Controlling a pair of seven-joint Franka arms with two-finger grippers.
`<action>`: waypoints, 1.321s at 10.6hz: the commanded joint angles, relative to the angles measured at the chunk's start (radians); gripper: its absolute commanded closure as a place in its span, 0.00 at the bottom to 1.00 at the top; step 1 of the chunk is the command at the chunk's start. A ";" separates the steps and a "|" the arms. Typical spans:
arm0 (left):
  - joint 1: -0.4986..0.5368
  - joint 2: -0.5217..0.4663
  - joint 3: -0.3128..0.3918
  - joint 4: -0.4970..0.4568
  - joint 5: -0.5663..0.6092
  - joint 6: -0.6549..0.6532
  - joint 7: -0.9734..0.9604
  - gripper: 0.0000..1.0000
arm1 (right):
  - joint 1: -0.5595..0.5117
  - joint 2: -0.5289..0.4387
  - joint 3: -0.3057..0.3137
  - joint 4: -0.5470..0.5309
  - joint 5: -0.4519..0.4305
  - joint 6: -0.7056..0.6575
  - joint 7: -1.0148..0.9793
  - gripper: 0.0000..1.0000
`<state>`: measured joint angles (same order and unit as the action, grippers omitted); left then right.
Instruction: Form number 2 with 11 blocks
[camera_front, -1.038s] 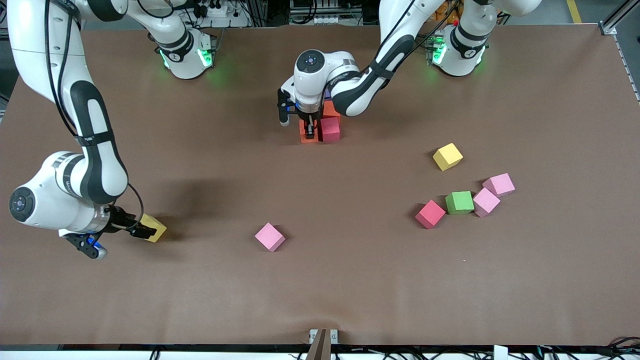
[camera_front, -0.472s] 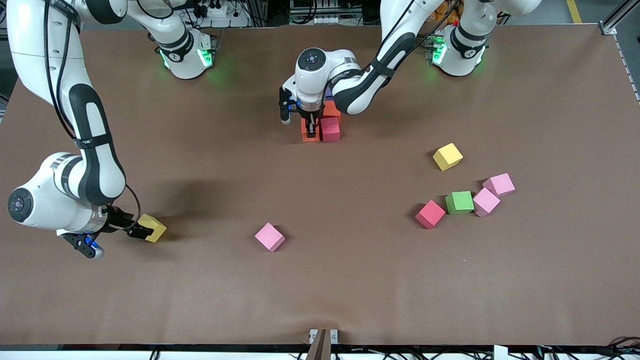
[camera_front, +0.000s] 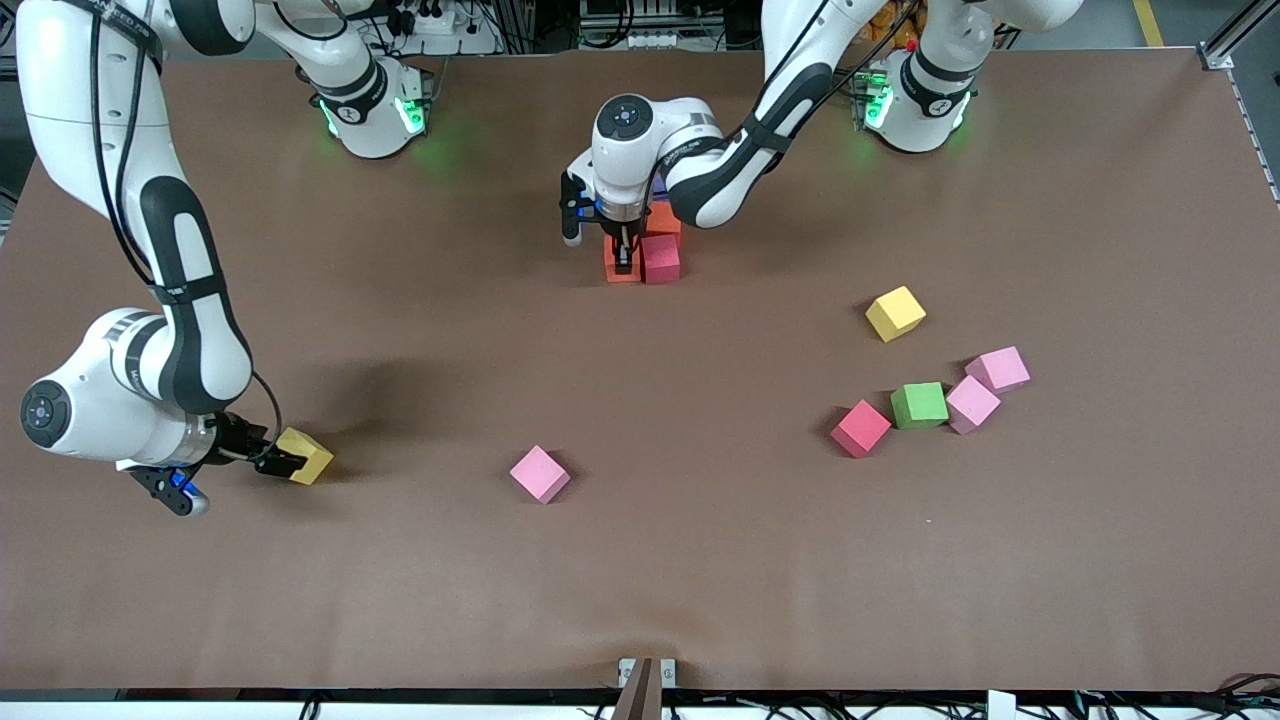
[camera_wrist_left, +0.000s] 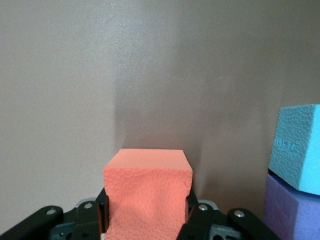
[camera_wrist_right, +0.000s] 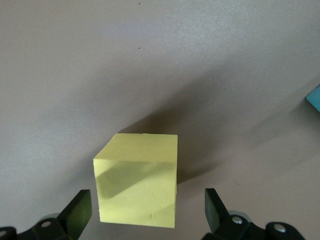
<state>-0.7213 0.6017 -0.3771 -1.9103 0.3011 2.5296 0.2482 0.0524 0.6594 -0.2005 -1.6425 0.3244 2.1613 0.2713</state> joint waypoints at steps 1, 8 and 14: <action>0.010 -0.031 -0.003 -0.032 0.019 0.015 0.020 0.59 | -0.006 0.014 -0.004 0.026 0.025 -0.001 0.037 0.00; 0.016 -0.034 -0.020 -0.049 0.019 0.015 0.022 0.59 | 0.037 0.062 -0.037 0.081 0.025 -0.001 0.080 0.00; 0.029 -0.048 -0.020 -0.069 0.019 0.015 0.049 0.59 | 0.047 0.074 -0.037 0.086 0.016 0.002 0.074 0.00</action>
<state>-0.7109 0.5868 -0.3880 -1.9408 0.3012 2.5303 0.2838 0.0859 0.7174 -0.2206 -1.5780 0.3333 2.1659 0.3457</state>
